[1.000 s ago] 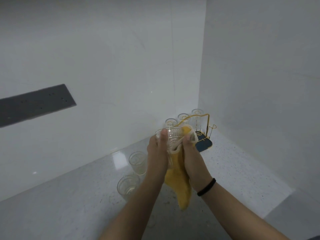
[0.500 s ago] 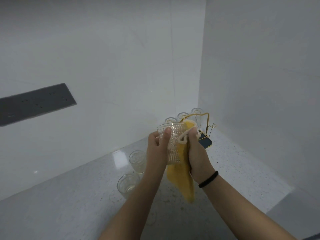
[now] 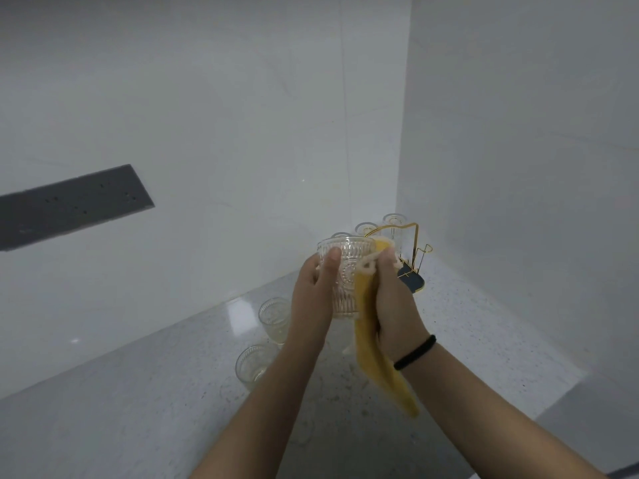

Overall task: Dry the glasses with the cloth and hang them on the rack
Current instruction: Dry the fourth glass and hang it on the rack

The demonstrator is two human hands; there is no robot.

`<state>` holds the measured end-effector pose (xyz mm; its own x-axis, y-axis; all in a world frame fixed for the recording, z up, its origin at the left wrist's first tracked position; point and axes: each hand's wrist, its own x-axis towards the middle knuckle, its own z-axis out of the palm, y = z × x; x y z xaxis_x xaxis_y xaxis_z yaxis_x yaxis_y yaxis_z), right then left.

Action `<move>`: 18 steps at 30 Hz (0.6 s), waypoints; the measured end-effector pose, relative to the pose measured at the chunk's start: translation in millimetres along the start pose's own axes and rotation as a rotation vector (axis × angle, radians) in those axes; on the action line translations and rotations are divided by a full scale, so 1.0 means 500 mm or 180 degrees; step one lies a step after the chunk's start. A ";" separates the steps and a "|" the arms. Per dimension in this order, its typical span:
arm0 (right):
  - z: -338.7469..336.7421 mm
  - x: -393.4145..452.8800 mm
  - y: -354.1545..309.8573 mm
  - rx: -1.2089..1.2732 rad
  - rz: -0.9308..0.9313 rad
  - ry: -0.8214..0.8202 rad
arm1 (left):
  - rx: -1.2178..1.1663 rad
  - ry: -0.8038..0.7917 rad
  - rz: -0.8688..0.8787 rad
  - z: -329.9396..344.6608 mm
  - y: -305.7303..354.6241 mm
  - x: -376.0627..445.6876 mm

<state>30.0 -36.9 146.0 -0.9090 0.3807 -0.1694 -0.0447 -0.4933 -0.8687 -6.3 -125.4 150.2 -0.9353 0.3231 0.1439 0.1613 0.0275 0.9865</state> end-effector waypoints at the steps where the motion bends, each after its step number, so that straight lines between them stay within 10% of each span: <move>1: 0.004 -0.008 0.006 -0.0239 -0.0171 0.0168 | 0.0215 0.0099 -0.0006 0.003 0.000 -0.002; 11: -0.020 0.027 -0.043 0.0515 0.0502 -0.0246 | -0.0813 -0.0857 -0.0570 -0.004 -0.005 -0.025; 18: -0.029 0.020 -0.081 -0.0528 -0.0077 -0.0028 | -0.0432 -0.1243 -0.0960 -0.056 -0.011 -0.022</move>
<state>28.5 -1.8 172.7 -0.9122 0.3836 -0.1442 0.0019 -0.3479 -0.9375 -5.5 -155.6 145.2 -0.7424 0.6499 -0.1629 -0.1643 0.0591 0.9846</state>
